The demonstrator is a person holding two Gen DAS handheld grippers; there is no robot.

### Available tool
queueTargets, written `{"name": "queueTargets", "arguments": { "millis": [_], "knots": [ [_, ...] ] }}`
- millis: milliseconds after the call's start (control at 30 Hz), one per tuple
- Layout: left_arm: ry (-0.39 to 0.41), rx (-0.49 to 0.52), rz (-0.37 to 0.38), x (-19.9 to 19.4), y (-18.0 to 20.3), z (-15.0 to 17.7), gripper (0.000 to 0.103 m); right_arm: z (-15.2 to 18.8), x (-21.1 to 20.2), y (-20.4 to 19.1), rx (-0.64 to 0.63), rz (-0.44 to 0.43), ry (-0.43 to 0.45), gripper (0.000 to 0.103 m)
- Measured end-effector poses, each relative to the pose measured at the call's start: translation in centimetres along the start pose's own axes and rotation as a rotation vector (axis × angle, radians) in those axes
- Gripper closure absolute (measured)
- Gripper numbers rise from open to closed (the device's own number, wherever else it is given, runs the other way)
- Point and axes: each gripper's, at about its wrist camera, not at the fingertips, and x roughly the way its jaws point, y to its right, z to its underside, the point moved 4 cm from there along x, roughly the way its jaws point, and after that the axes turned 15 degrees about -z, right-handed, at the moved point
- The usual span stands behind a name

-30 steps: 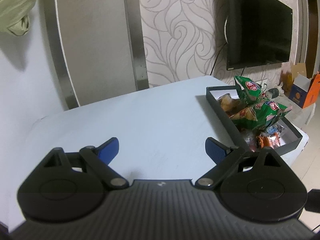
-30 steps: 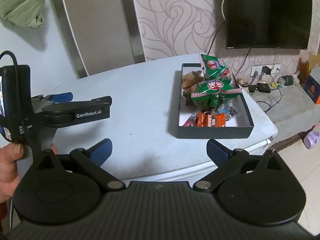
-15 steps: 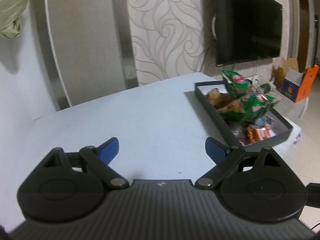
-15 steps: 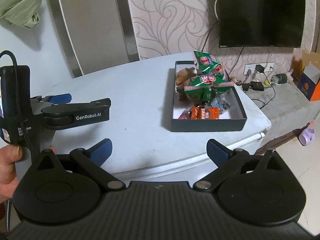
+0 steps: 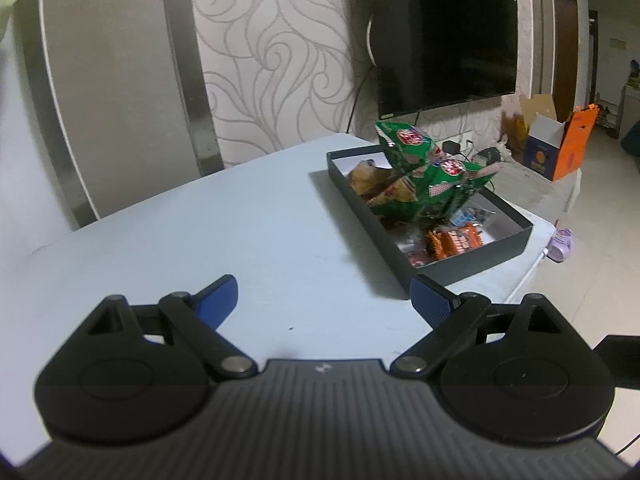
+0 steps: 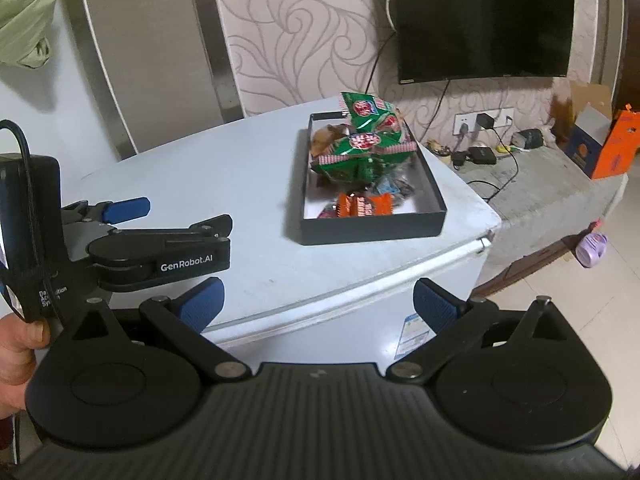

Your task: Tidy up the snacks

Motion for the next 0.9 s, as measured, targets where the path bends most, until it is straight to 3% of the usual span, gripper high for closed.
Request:
{"name": "queueTargets", "arguments": {
  "millis": [900],
  "knots": [
    [0.001, 0.027, 0.024, -0.3, 2.9, -0.3, 0.009, 1.0, -0.9, 1.3, 0.027, 0.009, -0.027, 0.000]
  ]
}}
